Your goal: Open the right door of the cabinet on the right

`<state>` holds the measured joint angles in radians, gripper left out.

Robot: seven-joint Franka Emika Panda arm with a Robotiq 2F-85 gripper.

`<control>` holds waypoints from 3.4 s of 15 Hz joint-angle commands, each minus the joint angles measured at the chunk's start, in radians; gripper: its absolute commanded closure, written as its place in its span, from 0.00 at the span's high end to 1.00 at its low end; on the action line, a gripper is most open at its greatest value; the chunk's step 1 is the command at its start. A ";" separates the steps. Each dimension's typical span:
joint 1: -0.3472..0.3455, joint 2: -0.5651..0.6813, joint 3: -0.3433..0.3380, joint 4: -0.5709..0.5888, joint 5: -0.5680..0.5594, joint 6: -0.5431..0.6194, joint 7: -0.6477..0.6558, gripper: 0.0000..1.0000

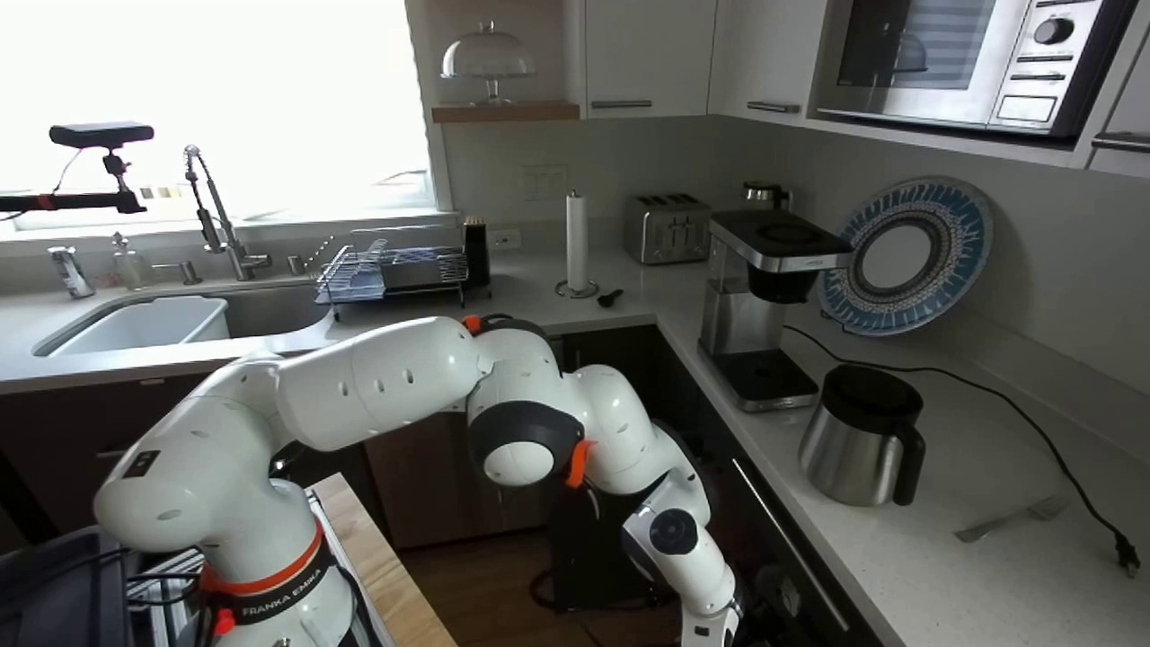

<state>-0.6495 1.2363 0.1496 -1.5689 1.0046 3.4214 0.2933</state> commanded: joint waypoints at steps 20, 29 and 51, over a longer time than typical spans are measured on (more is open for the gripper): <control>-0.788 -0.114 0.164 -0.234 -0.306 -0.747 -0.814 1.00; -0.779 -0.211 0.112 -0.151 -0.527 -0.817 -0.836 1.00; -0.184 -0.757 -0.048 -0.626 0.009 -0.699 -0.493 0.19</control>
<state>-0.9519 0.4796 0.1695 -2.1633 0.9261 2.6260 -0.2127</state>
